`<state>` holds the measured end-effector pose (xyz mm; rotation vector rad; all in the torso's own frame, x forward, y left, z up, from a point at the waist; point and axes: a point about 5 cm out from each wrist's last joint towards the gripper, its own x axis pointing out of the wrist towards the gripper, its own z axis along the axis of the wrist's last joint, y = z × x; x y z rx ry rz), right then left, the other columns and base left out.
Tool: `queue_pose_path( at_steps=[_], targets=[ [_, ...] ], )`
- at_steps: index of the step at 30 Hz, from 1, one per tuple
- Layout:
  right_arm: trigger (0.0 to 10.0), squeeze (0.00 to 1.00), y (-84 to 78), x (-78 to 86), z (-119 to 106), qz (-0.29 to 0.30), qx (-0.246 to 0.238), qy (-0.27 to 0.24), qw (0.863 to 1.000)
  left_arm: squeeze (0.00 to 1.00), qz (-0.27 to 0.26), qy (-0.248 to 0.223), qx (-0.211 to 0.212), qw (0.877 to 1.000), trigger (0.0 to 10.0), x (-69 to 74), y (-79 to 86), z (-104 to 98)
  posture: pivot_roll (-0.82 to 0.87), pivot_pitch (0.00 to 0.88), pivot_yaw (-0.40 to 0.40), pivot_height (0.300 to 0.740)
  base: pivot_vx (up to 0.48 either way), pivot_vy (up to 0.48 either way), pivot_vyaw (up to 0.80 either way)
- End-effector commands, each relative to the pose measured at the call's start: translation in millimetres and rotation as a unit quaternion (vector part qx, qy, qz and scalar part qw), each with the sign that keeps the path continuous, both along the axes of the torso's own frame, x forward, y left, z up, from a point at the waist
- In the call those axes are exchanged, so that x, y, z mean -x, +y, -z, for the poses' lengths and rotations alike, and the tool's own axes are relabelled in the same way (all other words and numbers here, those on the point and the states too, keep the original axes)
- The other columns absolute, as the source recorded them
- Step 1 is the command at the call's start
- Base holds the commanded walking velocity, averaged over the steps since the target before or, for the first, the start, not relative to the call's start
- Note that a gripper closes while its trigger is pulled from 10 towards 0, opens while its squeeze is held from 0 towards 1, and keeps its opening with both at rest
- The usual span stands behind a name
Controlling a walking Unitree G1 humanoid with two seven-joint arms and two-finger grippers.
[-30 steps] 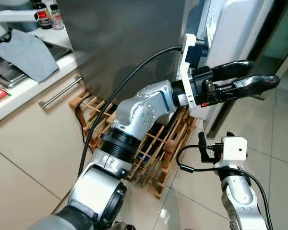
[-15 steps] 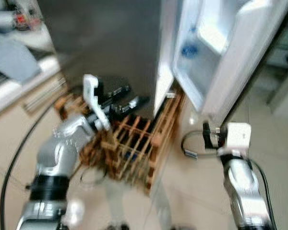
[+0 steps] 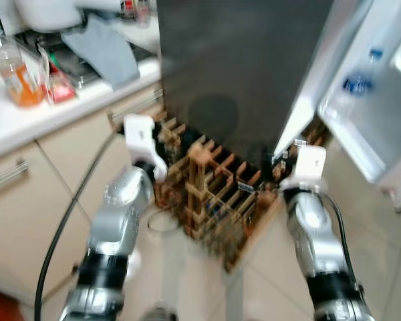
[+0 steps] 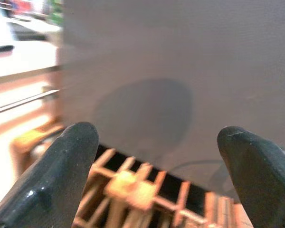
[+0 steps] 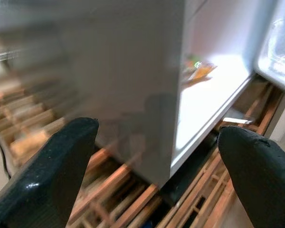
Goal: Restocking fridge
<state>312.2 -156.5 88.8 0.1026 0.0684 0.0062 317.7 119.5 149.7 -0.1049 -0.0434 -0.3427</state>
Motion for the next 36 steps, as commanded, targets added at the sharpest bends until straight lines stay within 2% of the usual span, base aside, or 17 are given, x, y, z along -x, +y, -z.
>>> queue_pose_path(
  at_steps=[1,7,9,11,16,19,23,28,32,36],
  targets=[
    [10.0,0.05,4.6,-1.2,-2,-0.018,0.005,-0.007,1.000,0.00,-0.010,-0.025,-0.013,1.000,10.0,2.1,-1.9,-9,-0.01,0.000,-0.040,0.740,0.000,0.000,0.73],
    [10.0,0.05,1.3,-1.0,0,-0.021,0.010,-0.007,1.000,0.00,-0.078,-0.003,-0.017,0.997,10.0,-1.0,6.1,0,0.01,0.000,-0.033,0.740,0.000,0.000,0.73],
    [10.0,0.05,4.0,0.5,-4,-0.024,0.020,-0.022,0.999,0.00,-0.130,0.014,-0.043,0.990,10.0,-0.1,19.6,9,-0.01,0.000,-0.007,0.740,0.000,0.000,0.72],
    [10.0,0.06,3.7,1.0,-7,-0.015,0.017,-0.032,0.999,0.00,-0.160,0.026,-0.058,0.985,10.0,1.6,29.1,16,-0.03,0.000,-0.008,0.740,0.000,0.000,0.72],
    [10.0,0.06,3.0,0.3,-8,-0.012,0.011,-0.030,0.999,0.00,-0.172,0.022,-0.059,0.983,10.0,0.9,29.7,19,-0.03,0.000,-0.029,0.740,0.000,0.000,0.71],
    [10.0,0.06,1.9,-2.0,-12,-0.041,0.030,-0.032,0.998,0.00,-0.176,-0.010,-0.063,0.982,10.0,-3.2,19.0,8,-0.03,0.000,-0.070,0.740,0.000,0.000,0.71],
    [10.0,0.08,-0.1,-5.2,-14,-0.043,0.034,-0.033,0.998,0.00,-0.179,-0.021,-0.057,0.982,10.0,-5.8,14.9,3,-0.01,0.000,-0.088,0.740,0.000,0.000,0.71],
    [10.0,0.09,9.0,-7.8,-16,-0.062,0.044,-0.041,0.996,0.00,-0.171,-0.032,-0.061,0.983,10.0,-6.3,10.0,1,-0.01,0.000,-0.084,0.740,0.132,-0.196,0.71],
    [10.0,0.09,16.7,-8.7,-18,-0.070,0.045,-0.048,0.995,0.00,-0.164,-0.026,-0.073,0.983,10.0,-9.3,9.5,2,-0.02,0.000,-0.050,0.740,0.351,-0.324,0.71],
    [10.0,0.10,21.7,-7.6,-17,-0.073,0.061,-0.058,0.994,0.00,-0.169,-0.034,-0.072,0.982,10.0,-17.0,12.2,-3,-0.03,0.000,-0.021,0.740,0.177,-0.158,0.70]
  ],
)
